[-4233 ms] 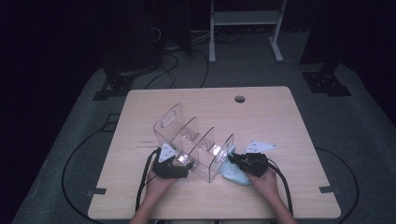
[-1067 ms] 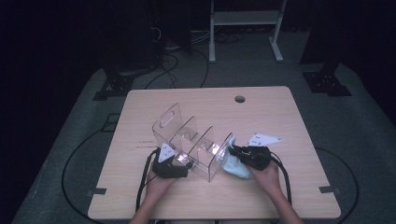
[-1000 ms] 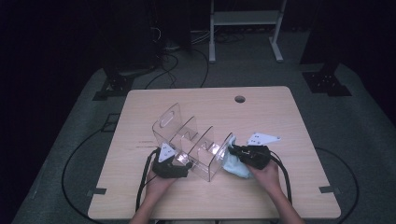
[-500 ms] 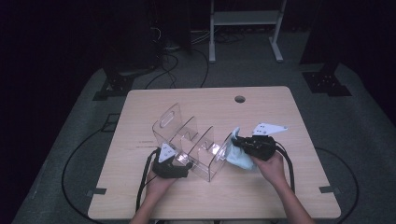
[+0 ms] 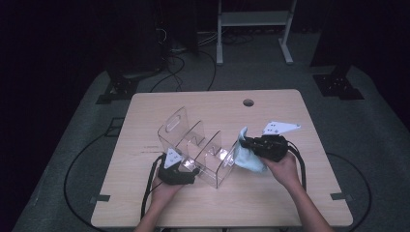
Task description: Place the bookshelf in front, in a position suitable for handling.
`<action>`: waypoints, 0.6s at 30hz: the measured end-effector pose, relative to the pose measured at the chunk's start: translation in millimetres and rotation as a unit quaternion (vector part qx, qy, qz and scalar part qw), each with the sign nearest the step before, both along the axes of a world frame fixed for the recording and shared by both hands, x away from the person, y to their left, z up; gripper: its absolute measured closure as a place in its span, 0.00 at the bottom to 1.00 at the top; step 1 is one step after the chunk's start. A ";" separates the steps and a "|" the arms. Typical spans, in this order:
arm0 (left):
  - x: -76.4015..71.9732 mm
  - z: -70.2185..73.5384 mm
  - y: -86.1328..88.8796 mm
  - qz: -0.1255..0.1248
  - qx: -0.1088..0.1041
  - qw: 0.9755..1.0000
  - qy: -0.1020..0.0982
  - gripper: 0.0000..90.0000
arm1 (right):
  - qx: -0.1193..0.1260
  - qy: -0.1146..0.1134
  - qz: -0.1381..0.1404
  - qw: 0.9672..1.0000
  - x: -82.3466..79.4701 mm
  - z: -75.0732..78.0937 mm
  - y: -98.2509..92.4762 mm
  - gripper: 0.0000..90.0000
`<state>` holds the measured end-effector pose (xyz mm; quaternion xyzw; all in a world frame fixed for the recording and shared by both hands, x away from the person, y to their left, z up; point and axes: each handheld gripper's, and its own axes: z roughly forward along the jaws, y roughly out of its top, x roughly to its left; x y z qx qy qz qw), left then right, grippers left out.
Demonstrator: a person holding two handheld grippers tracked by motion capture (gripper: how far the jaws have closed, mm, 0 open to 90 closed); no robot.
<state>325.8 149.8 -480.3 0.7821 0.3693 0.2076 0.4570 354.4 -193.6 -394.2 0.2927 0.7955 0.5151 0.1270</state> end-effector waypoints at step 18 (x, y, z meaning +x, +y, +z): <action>-0.2 0.0 -0.4 0.002 0.000 1.000 0.000 0.09 | 0.010 -0.009 0.090 0.996 -48.2 11.0 39.9 0.91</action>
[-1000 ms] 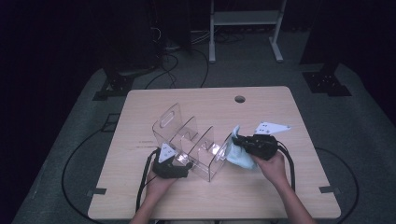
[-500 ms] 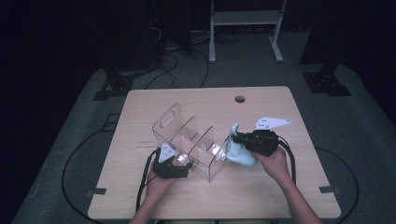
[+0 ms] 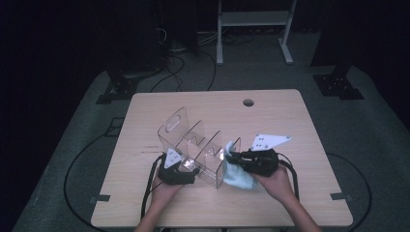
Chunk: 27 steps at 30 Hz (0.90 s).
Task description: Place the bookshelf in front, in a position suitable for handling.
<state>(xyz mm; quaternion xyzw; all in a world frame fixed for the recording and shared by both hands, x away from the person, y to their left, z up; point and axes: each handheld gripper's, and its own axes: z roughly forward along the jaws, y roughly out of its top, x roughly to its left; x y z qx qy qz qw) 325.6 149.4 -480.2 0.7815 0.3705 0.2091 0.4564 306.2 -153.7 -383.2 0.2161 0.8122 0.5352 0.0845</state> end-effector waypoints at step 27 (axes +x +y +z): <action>-0.7 0.8 0.5 0.001 0.005 1.000 -0.002 0.09 | -0.015 -0.006 -0.008 1.000 -7.3 7.3 17.3 0.92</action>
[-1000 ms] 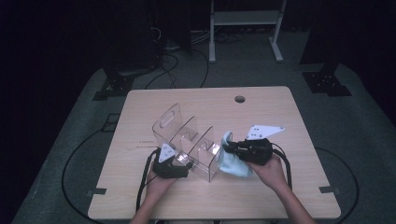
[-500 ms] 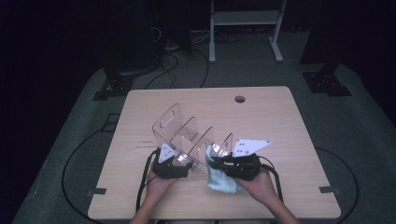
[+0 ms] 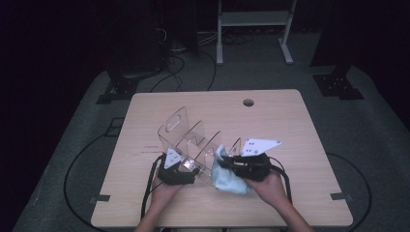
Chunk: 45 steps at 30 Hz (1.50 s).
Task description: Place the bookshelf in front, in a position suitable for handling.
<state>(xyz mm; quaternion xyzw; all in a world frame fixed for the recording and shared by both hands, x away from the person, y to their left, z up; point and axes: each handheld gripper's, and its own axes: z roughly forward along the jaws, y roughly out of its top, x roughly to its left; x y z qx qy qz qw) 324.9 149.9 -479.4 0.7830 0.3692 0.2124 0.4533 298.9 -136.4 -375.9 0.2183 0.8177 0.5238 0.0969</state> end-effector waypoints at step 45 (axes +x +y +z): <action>0.1 -0.6 -0.1 0.006 -0.004 1.000 0.001 0.09 | -0.030 0.110 -0.142 0.983 69.9 -97.1 -54.1 0.91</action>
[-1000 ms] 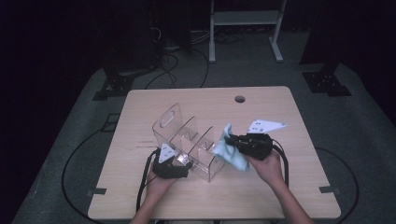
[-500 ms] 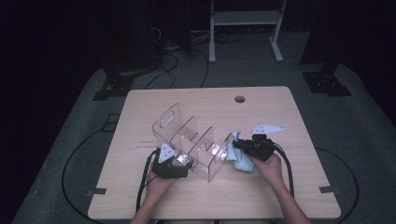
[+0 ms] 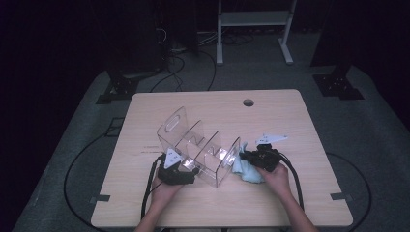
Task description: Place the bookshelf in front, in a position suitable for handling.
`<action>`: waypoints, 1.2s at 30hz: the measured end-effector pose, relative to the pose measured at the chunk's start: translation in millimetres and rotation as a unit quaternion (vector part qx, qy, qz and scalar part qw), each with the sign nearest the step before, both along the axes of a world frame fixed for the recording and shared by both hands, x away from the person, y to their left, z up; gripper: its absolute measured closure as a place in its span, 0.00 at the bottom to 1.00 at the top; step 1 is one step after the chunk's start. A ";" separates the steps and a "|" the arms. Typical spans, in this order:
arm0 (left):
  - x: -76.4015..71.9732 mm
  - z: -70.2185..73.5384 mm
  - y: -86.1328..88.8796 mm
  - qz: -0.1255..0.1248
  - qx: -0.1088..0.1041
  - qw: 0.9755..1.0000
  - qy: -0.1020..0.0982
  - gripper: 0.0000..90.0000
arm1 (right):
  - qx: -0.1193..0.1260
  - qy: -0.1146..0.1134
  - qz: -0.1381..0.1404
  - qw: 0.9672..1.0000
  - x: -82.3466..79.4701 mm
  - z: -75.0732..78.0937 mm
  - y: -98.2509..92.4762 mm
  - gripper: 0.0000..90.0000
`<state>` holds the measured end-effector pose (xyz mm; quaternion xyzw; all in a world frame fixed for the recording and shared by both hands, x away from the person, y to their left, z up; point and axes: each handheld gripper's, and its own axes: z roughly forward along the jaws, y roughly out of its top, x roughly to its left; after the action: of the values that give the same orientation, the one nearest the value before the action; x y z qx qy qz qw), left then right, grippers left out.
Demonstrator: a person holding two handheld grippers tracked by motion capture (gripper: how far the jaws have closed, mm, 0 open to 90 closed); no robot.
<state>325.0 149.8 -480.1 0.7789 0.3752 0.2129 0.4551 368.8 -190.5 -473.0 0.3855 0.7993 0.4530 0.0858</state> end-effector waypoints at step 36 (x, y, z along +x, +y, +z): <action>0.2 0.4 -1.2 0.000 0.002 1.000 0.001 0.09 | 0.035 -0.092 0.034 0.995 -24.2 53.6 7.1 0.91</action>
<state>325.2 148.6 -479.6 0.7801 0.3755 0.2129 0.4528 344.6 -183.5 -419.5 0.3171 0.7846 0.5166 0.1301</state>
